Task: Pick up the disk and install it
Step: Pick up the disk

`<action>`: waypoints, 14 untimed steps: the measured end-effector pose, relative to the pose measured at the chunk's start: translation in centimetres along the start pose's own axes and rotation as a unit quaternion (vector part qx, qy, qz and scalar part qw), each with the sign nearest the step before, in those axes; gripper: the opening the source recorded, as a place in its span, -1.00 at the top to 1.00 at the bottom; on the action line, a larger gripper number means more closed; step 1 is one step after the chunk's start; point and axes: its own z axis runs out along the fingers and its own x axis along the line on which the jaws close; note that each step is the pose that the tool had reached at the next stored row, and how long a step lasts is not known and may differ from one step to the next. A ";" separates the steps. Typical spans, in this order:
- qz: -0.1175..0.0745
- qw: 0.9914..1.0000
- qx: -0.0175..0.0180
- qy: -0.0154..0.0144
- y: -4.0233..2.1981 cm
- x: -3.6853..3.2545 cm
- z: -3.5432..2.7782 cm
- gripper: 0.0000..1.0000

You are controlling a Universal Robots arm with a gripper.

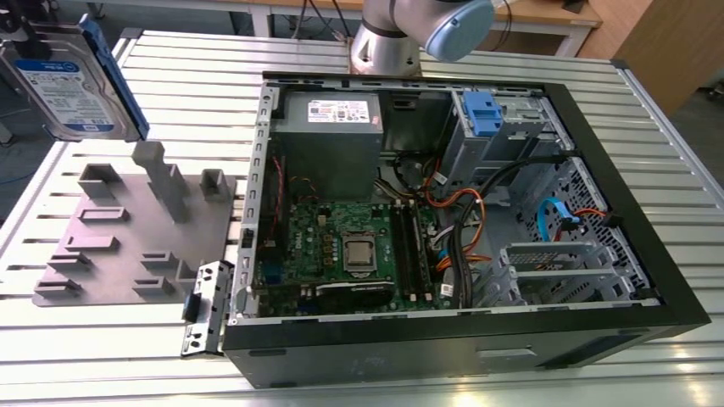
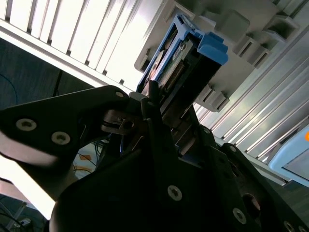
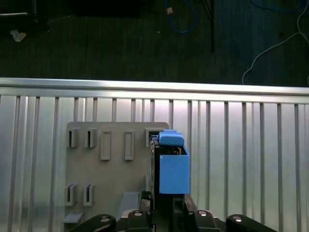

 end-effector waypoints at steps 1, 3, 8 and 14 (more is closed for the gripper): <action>0.000 1.000 0.000 0.000 0.00 0.00 0.00 0.30; 0.000 1.000 0.000 0.000 0.00 0.00 0.00 0.30; 0.000 1.000 0.000 0.000 0.02 -0.02 -0.39 0.30; 0.000 1.000 0.000 0.000 0.04 -0.04 -0.86 0.30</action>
